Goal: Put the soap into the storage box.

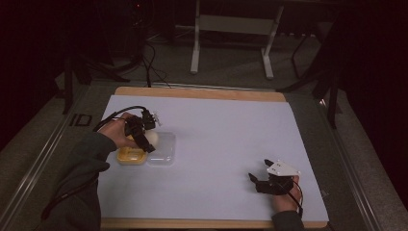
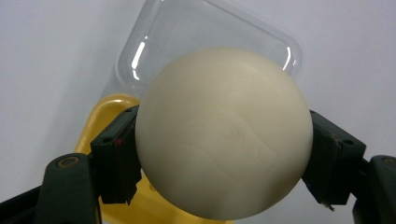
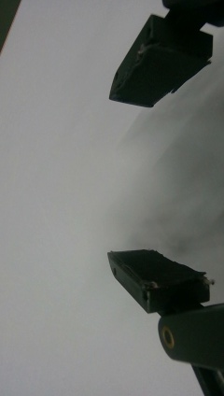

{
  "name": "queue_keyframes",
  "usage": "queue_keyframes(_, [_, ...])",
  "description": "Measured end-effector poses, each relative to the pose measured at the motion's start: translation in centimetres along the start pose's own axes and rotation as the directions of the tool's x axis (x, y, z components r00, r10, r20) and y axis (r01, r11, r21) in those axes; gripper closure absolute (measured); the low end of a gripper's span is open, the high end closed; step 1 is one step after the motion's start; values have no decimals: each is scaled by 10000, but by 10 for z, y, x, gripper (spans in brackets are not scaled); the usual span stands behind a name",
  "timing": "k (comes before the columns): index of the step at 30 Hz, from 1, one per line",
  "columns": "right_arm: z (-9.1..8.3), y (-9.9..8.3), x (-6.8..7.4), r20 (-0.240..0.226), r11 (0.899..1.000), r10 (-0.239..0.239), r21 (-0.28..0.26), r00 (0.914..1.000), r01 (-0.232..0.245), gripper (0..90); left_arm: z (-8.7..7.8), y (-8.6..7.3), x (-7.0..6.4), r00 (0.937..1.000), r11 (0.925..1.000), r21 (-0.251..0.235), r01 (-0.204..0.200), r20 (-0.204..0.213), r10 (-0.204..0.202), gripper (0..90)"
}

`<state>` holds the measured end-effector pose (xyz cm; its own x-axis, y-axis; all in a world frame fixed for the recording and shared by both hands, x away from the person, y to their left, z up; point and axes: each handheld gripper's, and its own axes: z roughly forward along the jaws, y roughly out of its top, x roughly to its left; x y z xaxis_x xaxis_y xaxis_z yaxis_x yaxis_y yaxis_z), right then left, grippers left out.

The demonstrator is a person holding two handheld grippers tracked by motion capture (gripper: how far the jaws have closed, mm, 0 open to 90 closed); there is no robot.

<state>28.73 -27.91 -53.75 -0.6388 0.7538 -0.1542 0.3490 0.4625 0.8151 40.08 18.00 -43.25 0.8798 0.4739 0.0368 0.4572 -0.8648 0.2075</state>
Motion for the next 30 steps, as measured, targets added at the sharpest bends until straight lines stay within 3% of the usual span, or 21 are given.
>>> queue_keyframes(14, [0,0,0,8,10000,-25,9,10000,25,188,6,-17,9,9989,9980,436,448,-147,-441,248])
queue_keyframes(24, [0,0,0,10,10000,-37,14,10000,37,188,10,-26,16,9969,9959,476,768,-194,-759,248])
queue_keyframes(30, [0,0,0,25,10000,-38,12,10000,38,188,14,-29,17,9964,9944,711,787,-358,-763,248])
